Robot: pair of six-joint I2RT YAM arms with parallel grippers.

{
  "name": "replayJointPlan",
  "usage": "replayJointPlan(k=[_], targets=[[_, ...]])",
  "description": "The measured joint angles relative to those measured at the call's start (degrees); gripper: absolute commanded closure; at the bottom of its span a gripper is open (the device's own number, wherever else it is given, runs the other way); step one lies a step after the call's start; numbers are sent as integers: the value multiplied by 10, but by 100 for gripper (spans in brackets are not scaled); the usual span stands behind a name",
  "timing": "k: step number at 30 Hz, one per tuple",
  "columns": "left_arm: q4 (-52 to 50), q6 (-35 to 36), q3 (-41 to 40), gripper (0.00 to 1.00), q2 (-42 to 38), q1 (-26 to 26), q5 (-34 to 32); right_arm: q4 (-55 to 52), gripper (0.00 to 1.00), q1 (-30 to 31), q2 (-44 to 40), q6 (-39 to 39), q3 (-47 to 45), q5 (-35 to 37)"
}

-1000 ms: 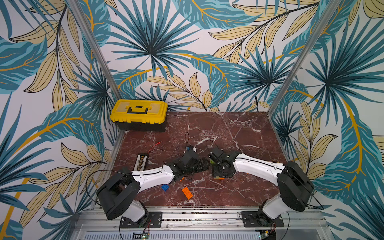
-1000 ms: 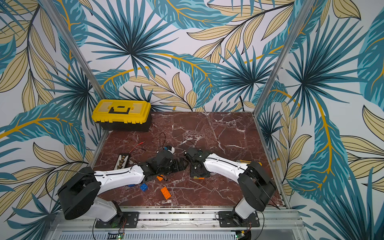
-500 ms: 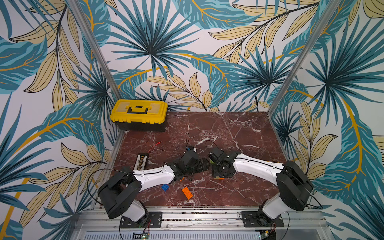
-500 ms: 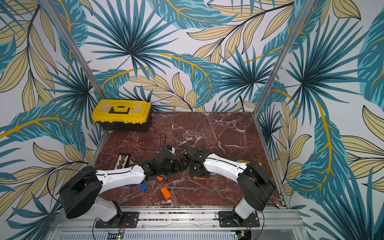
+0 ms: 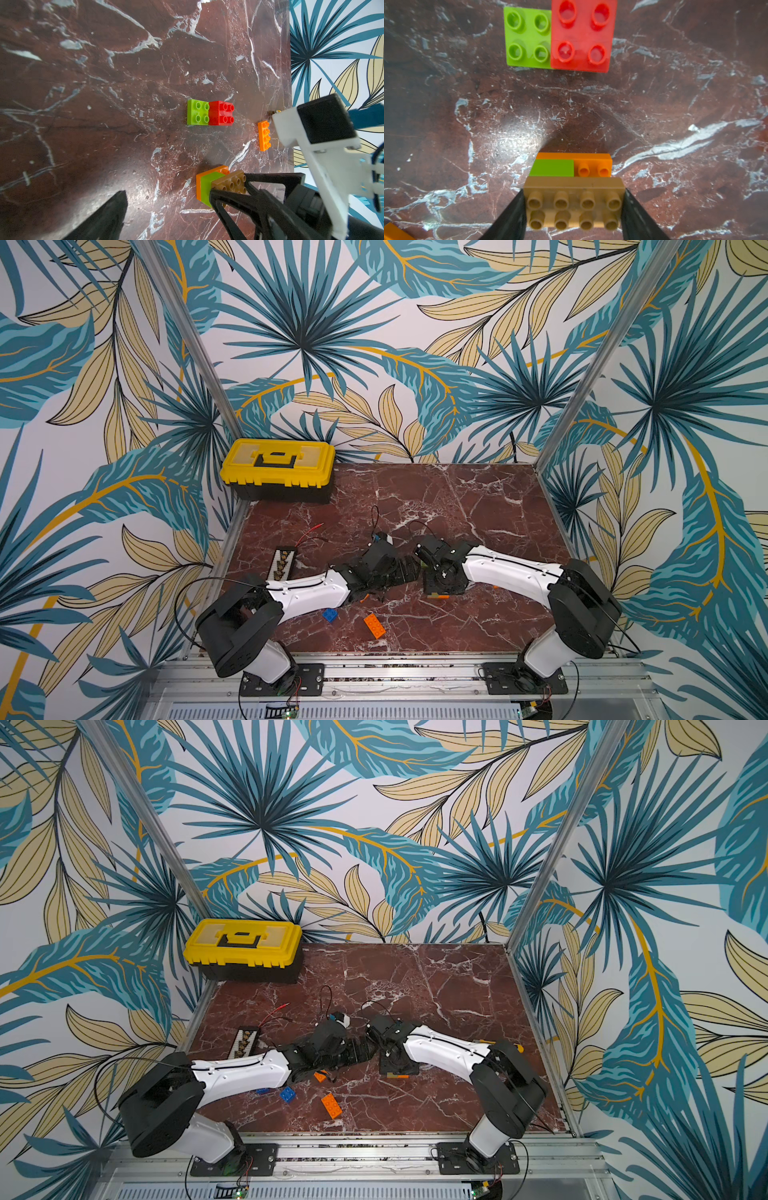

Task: Assemble the number 5 with lego
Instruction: Assemble the lego brick with the lego brick.

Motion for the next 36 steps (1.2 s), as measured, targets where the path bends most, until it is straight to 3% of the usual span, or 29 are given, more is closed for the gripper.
replayJointPlan(k=[36], targets=[[0,0,0,0,0,0,-2,14,44,3,-8,4,-13,3]])
